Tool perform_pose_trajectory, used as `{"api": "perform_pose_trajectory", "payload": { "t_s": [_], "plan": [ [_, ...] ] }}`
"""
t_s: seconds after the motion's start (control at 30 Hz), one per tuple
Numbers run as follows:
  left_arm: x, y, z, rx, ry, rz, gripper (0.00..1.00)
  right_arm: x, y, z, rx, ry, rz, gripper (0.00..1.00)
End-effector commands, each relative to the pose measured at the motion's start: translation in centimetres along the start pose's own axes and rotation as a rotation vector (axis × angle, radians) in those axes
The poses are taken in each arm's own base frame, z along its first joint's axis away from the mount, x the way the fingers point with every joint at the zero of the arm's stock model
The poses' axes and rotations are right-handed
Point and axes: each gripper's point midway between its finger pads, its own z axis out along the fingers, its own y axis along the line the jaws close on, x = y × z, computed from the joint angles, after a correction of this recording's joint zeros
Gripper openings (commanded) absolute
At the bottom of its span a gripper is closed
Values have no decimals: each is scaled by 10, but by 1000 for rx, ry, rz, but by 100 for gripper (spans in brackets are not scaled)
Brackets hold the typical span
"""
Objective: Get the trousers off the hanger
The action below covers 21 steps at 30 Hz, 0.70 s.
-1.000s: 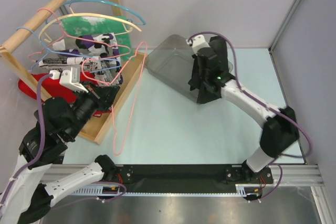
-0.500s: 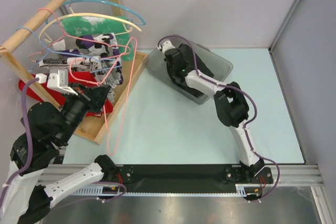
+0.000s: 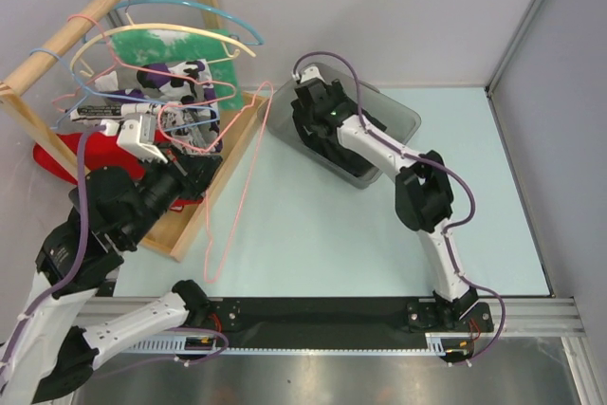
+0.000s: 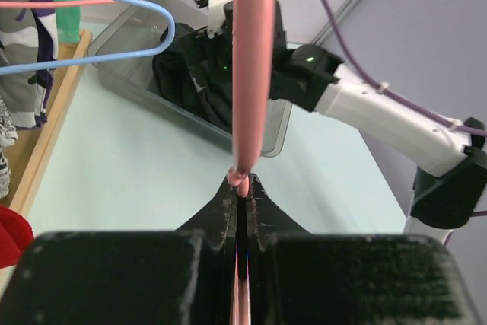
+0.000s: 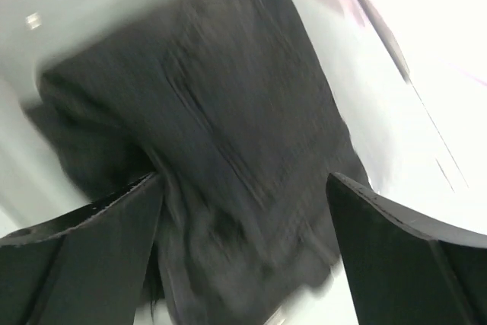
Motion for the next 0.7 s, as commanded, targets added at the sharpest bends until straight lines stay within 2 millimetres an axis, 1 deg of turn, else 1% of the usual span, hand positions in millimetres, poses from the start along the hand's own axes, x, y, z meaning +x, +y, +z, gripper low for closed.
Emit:
{"api": "perform_pose_trajectory", "payload": {
  "t_s": [0.0,0.07,0.1,0.13,0.17,0.2,0.23,0.27,0.3,0.33,0.37,0.4,0.43,0.47,0.5,0.53,0.57,0.6,0.63,0.67],
  "plan": [
    [-12,-8,-2,23,-29,-46,0,-27,-38,-83,9,17,91,96],
    [-10,-8,4,6,-18,-41,0,-19,-36,-105,-4,50,92,97],
    [-9,-8,5,3,-13,-48,0,-20,-44,-127,-12,40,108,97],
    [-7,-9,8,2,-5,-52,1,-14,-43,-138,-24,51,114,97],
    [-4,-10,12,0,7,-54,1,-15,-32,-156,-65,35,126,97],
    [-2,-10,15,-6,17,-53,0,-5,-32,-174,-99,31,127,98],
    [0,-10,18,-11,23,-52,0,-4,-22,-188,-169,15,140,98],
    [3,-10,24,-26,36,-53,0,-1,-6,-206,-230,6,149,97],
    [5,-10,28,-31,44,-52,1,21,5,-213,-270,42,128,97],
    [6,-10,31,-37,48,-54,0,17,4,-237,-327,11,161,98],
    [8,-10,37,-52,57,-58,0,25,9,-246,-350,22,186,97],
    [11,-10,40,-61,63,-61,0,30,20,-266,-396,10,179,98],
    [12,-9,43,-69,66,-66,1,40,18,-280,-414,5,186,98],
    [12,-10,46,-71,65,-76,0,43,17,-292,-424,-6,192,98],
    [15,-11,51,-76,77,-78,0,48,30,-315,-468,-17,193,98],
    [14,-14,53,-70,76,-87,0,50,24,-328,-469,-44,202,98],
    [14,-17,55,-63,79,-102,0,49,28,-343,-497,-64,200,98],
    [17,-20,60,-58,93,-103,0,50,37,-365,-535,-92,186,98],
    [16,-22,61,-53,96,-109,0,46,36,-384,-578,-127,195,98],
    [17,-24,63,-50,102,-118,0,45,39,-396,-612,-149,189,98]
  ]
}}
